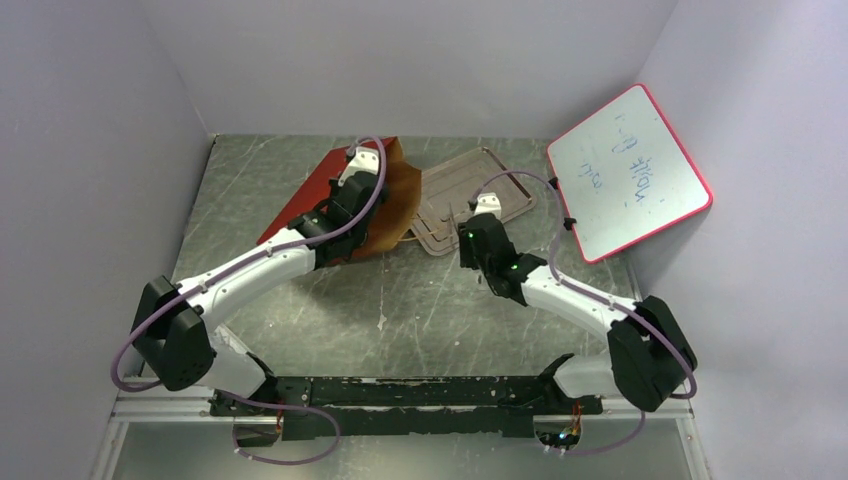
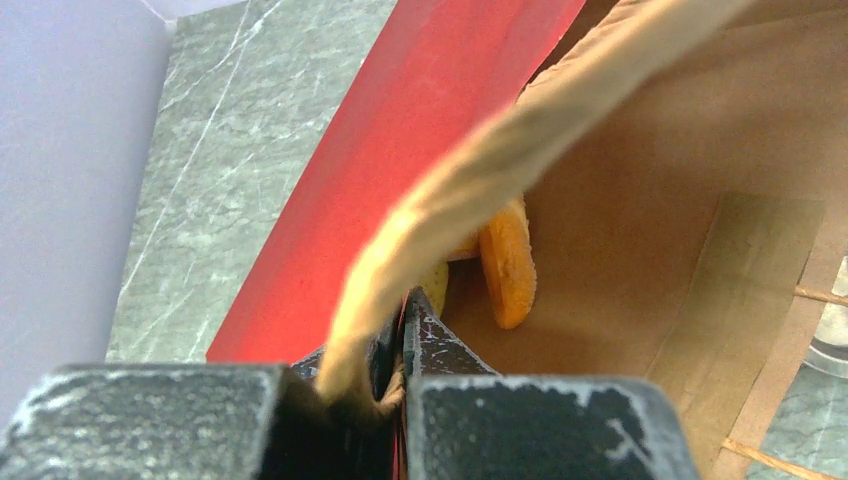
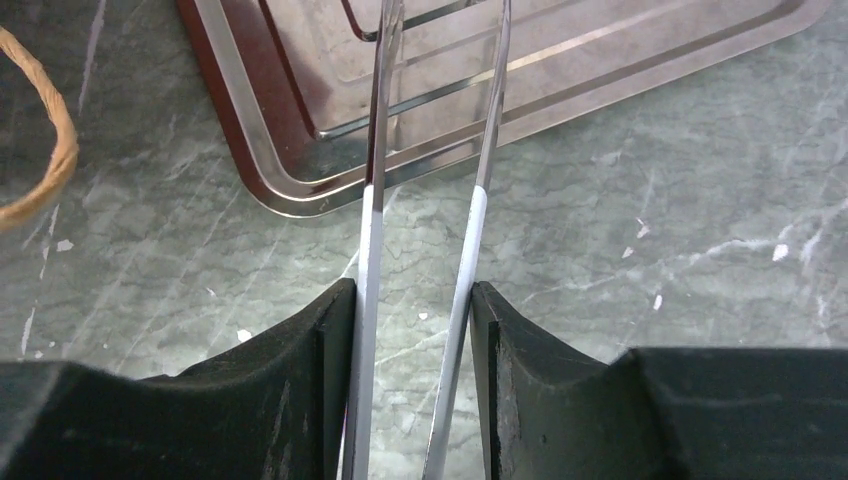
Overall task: Take the fake bread out of the paper bag
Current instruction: Adjust the paper bag at the center of the board, then take out the fake bread from the paper bag.
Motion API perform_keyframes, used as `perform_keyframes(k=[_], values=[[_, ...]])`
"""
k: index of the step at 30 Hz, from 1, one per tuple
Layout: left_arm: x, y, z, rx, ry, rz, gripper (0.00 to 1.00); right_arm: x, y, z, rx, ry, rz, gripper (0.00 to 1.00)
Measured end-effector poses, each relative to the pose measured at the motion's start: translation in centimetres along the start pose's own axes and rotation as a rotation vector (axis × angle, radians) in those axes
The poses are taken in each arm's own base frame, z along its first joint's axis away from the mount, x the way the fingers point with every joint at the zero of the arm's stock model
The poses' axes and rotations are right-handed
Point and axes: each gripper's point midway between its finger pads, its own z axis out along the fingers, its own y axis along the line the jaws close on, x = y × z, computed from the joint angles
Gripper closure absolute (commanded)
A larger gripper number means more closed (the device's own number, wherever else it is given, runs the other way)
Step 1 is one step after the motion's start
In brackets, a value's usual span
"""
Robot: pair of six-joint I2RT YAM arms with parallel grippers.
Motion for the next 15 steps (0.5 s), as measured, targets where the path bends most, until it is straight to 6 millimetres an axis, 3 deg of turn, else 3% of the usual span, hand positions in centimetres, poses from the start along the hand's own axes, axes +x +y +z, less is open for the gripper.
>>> perform_keyframes(k=[7,15], values=[[0.5,-0.2,-0.2,-0.001,0.010,-0.064,0.93,-1.4,-0.8,-1.5,0.026,-0.028,0.011,0.61],[3.3,-1.3,-2.2,0.040,0.034,-0.155,0.93,-1.4,-1.3,-1.7,0.048,-0.019,0.005,0.61]])
